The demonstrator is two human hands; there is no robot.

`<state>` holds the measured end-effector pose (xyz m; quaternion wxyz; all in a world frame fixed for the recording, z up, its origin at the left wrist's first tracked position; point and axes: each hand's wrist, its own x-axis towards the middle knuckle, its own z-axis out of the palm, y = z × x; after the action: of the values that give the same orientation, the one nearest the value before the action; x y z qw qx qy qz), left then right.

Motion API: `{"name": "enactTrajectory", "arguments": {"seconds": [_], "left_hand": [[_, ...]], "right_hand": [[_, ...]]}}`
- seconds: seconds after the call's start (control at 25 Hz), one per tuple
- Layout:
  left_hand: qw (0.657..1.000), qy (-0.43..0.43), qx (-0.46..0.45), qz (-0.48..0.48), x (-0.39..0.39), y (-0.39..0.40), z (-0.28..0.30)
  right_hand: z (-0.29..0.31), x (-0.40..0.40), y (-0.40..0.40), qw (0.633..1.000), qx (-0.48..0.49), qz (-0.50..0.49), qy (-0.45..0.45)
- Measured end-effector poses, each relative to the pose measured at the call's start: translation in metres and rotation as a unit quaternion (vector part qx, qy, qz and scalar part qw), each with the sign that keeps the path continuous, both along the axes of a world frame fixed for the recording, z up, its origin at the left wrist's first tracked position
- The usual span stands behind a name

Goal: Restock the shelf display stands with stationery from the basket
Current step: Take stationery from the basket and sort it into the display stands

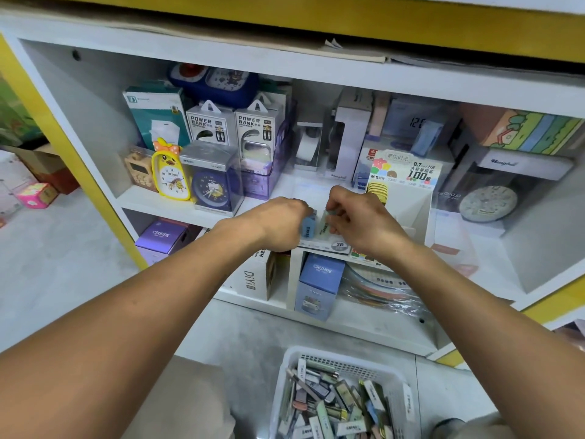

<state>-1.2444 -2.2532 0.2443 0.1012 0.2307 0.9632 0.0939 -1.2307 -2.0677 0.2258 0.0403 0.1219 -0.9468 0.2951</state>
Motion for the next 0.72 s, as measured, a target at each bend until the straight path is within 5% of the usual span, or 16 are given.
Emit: {"name": "enactTrajectory", "arguments": {"seconds": [0.72], "left_hand": [[0.999,0.014,-0.024,-0.017,0.0003,0.0013,-0.0007]], "right_hand": [[0.0018,0.0049,-0.0002,0.999,0.035,0.015,0.022]]}}
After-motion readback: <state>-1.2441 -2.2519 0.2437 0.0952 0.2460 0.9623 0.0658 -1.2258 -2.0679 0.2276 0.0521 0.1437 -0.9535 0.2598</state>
